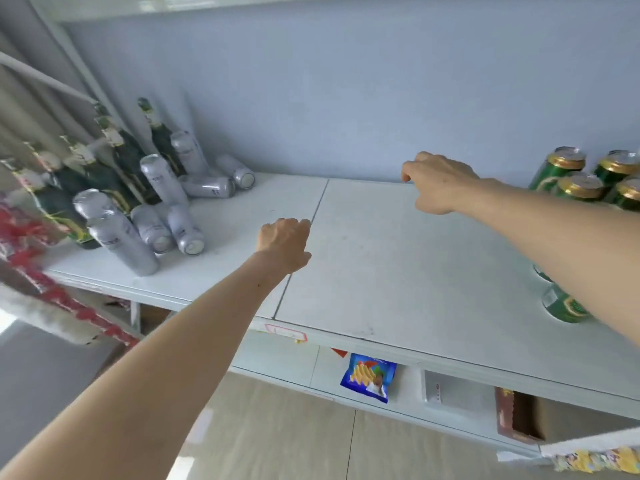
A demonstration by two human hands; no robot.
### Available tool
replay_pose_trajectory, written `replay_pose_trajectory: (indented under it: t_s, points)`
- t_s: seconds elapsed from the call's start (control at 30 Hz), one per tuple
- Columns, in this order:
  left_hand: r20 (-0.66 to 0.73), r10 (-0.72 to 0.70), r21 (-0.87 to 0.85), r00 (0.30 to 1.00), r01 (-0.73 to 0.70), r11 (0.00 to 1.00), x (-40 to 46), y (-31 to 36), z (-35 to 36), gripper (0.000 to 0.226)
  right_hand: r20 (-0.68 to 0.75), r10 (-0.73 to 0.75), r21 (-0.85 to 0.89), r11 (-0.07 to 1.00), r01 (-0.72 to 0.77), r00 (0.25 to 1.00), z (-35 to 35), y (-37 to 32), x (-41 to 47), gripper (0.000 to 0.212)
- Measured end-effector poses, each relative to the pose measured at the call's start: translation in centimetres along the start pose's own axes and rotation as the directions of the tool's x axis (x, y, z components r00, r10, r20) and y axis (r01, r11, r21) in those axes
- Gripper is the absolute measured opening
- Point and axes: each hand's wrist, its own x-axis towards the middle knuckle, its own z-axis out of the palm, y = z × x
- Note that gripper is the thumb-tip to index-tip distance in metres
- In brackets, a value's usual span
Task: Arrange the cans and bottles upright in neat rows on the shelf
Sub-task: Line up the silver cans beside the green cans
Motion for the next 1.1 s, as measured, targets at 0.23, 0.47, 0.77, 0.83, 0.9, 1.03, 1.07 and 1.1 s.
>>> replay_pose_trajectory:
  t_s: [0.23, 0.47, 0.77, 0.83, 0.9, 1.03, 1.07, 1.1]
  points:
    - [0.020, -0.108, 0.049, 0.994, 0.107, 0.993, -2.0, -15.6, 1.5, 0.038, -0.001, -0.079, 0.056, 0.995, 0.079, 0.997, 0.8, -13.9, 6.8, 0.048]
    - [0.008, -0.185, 0.001, 0.983, 0.185, 0.983, -3.8, -25.7, 4.1, 0.036, 0.021, -0.215, 0.013, 0.976, 0.215, 0.976, 2.1, -25.4, 12.8, 0.051]
    - [0.082, -0.326, -0.059, 0.942, 0.331, 0.942, -5.7, -35.8, 8.2, 0.032, 0.047, -0.409, -0.008, 0.912, 0.410, 0.911, 2.8, -38.5, 19.3, 0.044]
    - [0.135, -0.350, -0.065, 0.927, 0.361, 0.930, -6.3, -37.5, 9.7, 0.031, 0.071, -0.434, -0.002, 0.900, 0.435, 0.898, 3.4, -41.0, 19.6, 0.043]
    - [0.159, -0.377, -0.077, 0.913, 0.392, 0.917, -6.7, -39.2, 11.0, 0.033, 0.102, -0.434, 0.026, 0.901, 0.434, 0.895, 4.4, -43.1, 19.9, 0.047]
    - [0.174, -0.388, -0.142, 0.905, 0.413, 0.900, -6.3, -42.3, 12.8, 0.045, 0.163, -0.349, 0.072, 0.937, 0.342, 0.923, 6.4, -46.2, 20.3, 0.059]
    - [0.179, -0.380, -0.157, 0.908, 0.407, 0.900, -6.1, -42.8, 13.0, 0.049, 0.182, -0.314, 0.088, 0.949, 0.303, 0.932, 6.8, -46.7, 20.4, 0.064]
    - [0.184, -0.375, -0.173, 0.909, 0.405, 0.898, -5.8, -43.3, 13.2, 0.054, 0.200, -0.281, 0.104, 0.959, 0.264, 0.939, 7.3, -47.3, 20.4, 0.068]
